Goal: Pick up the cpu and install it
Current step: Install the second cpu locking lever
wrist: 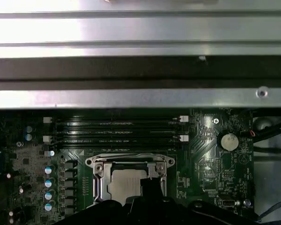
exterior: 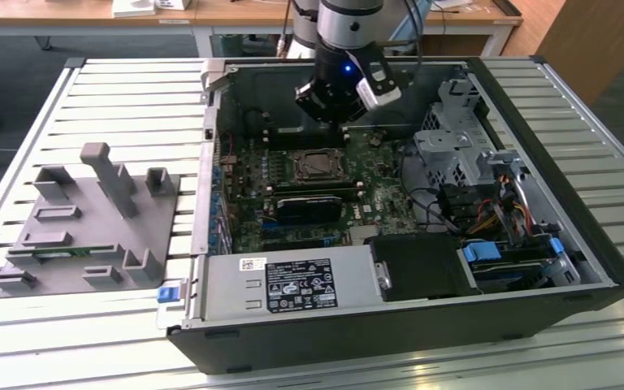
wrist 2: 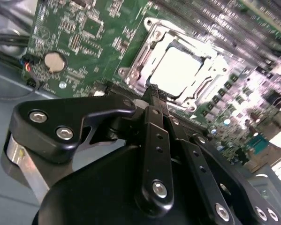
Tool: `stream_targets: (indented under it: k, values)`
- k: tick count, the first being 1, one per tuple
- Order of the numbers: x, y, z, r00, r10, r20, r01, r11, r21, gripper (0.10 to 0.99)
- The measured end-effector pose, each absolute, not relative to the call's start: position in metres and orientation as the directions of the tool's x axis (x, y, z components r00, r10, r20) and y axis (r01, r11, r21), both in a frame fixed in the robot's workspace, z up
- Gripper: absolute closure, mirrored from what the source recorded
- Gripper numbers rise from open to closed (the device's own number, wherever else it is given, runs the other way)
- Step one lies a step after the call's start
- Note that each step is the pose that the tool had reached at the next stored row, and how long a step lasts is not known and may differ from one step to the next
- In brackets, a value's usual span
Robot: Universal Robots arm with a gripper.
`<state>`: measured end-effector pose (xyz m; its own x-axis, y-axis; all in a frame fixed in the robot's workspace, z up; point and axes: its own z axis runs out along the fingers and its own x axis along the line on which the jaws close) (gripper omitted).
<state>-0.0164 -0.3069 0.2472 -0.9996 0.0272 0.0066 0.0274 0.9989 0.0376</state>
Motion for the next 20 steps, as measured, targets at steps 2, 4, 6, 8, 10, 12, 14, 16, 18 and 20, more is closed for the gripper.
stream_targets:
  k: [2, 4, 6, 8, 10, 12, 14, 16, 18, 20]
  values:
    - [-0.017, -0.312, 0.247, -1.000, 0.027, 0.007, 0.027, 0.999, 0.038, 0.980]
    - [-0.017, -0.317, 0.247, -1.000, 0.027, 0.007, 0.027, 0.999, 0.038, 0.980]
    - [-0.017, -0.321, 0.246, -1.000, 0.027, 0.007, 0.027, 0.999, 0.038, 0.980]
    - [-0.017, -0.326, 0.245, -1.000, 0.027, 0.007, 0.027, 0.999, 0.038, 0.980]
    - [-0.017, -0.328, 0.244, -1.000, 0.027, 0.007, 0.027, 0.999, 0.038, 0.980]
    - [-0.018, -0.329, 0.242, -1.000, 0.027, 0.006, 0.027, 0.999, 0.038, 0.980]
    - [-0.018, -0.331, 0.240, -1.000, 0.027, 0.007, 0.027, 0.999, 0.038, 0.980]
    - [-0.018, -0.335, 0.239, -1.000, 0.027, 0.007, 0.027, 0.999, 0.038, 0.980]
    - [-0.018, -0.340, 0.238, -1.000, 0.027, 0.007, 0.027, 0.999, 0.038, 0.980]
    - [-0.019, -0.345, 0.237, -1.000, 0.027, 0.007, 0.027, 0.999, 0.038, 0.980]
